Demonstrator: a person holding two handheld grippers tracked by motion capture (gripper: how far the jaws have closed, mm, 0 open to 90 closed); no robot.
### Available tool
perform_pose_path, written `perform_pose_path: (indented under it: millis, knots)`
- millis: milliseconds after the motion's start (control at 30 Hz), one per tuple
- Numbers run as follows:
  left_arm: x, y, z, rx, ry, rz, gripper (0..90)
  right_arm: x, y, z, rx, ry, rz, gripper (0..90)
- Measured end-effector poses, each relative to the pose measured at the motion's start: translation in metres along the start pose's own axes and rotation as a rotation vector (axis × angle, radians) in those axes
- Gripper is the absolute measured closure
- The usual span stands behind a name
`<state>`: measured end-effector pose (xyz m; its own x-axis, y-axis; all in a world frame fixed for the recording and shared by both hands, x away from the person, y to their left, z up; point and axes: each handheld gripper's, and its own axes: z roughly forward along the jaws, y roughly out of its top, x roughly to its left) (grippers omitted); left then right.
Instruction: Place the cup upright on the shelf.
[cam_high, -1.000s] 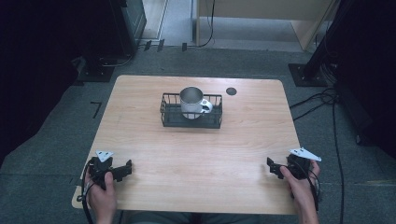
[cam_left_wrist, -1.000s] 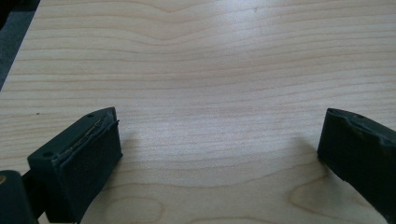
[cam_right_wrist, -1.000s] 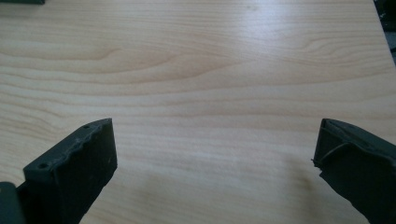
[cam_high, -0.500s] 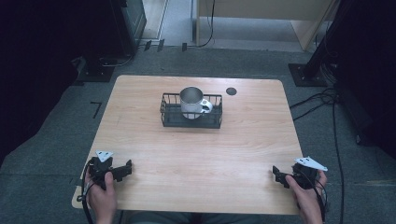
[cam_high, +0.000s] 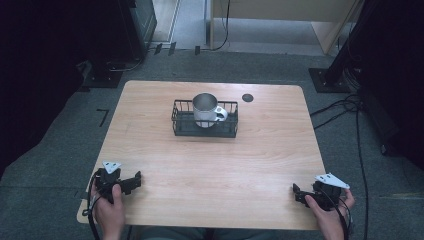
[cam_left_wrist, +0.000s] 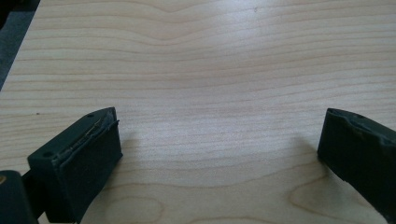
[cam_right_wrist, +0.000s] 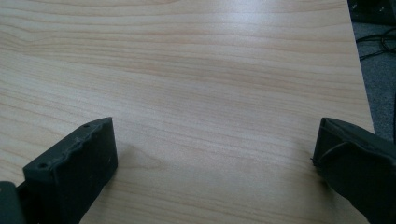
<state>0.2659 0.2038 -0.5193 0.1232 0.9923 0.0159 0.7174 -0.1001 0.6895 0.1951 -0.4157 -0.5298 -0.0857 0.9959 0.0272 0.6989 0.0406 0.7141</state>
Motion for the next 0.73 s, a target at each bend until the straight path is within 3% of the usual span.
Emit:
perform_pose_path:
  millis: [733]
  knots:
    - [0.0,0.0,0.0,0.0,0.0,0.0,0.0,0.0003,0.0,0.0,0.0,0.008,-0.004,0.0]
